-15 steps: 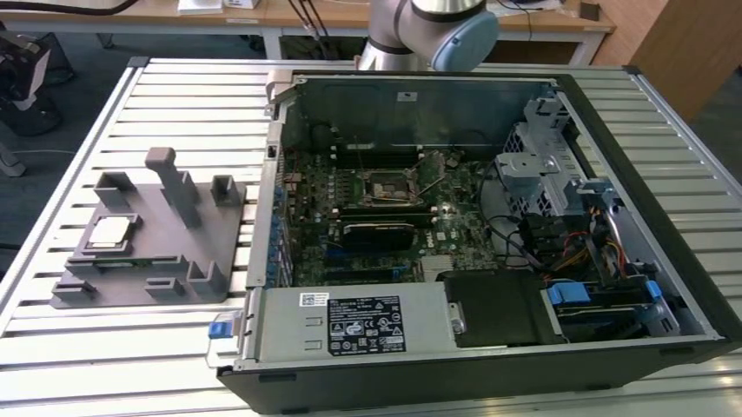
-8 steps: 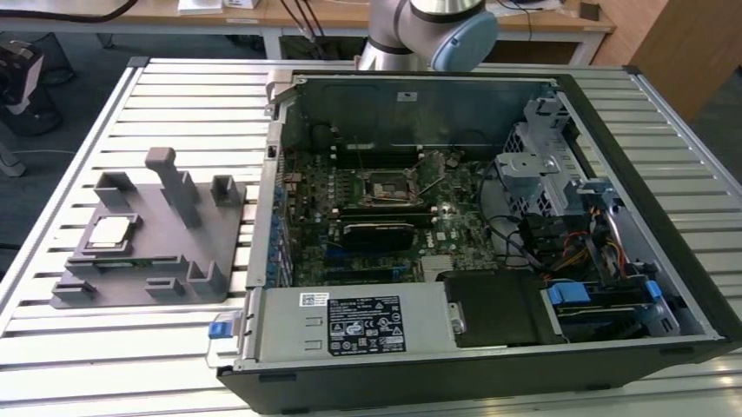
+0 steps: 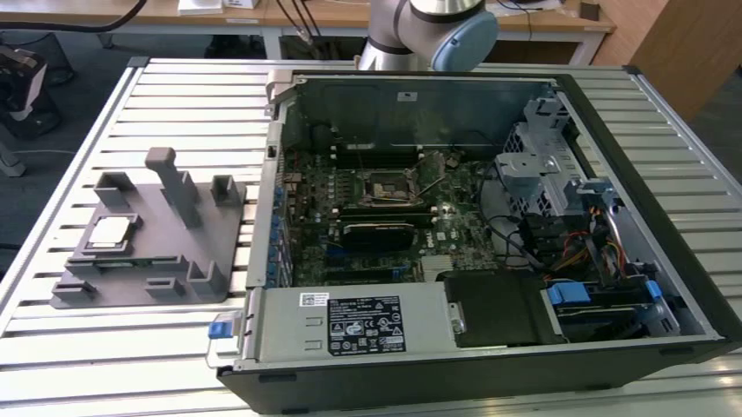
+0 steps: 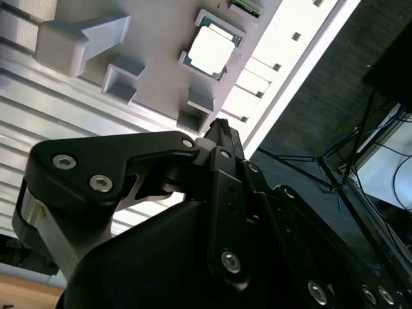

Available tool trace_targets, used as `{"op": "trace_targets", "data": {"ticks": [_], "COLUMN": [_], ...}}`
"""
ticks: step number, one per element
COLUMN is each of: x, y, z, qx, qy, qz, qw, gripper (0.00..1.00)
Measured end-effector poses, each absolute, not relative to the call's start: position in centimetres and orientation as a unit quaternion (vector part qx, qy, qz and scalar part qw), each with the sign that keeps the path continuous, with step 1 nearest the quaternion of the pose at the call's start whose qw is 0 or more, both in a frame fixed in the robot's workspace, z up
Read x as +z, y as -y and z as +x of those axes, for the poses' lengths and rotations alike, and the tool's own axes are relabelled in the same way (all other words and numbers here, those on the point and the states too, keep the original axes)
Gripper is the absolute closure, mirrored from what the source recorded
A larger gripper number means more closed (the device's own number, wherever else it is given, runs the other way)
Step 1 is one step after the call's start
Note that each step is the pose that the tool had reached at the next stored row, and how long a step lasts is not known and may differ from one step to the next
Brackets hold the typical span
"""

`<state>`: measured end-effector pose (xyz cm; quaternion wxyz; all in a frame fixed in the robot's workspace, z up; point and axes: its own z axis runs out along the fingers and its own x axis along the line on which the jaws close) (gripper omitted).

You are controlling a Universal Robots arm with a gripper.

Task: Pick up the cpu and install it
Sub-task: 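Pick up the cpu and move it towards the insertion slot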

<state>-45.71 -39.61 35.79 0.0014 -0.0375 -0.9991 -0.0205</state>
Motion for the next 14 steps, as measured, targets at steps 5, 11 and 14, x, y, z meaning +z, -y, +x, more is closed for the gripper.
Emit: {"op": "trace_targets", "data": {"ticks": [5, 11, 14], "x": [35.37, 35.09, 35.06], "y": [39.71, 40.34, 40.49], "z": [-45.78, -45.79, -45.79], "qx": [-0.016, -0.015, -0.015], "qy": [0.999, 0.999, 0.999], "qz": [-0.037, -0.036, -0.036], "qw": [0.001, 0.001, 0.001], "gripper": [0.89, 0.89, 0.89]}}
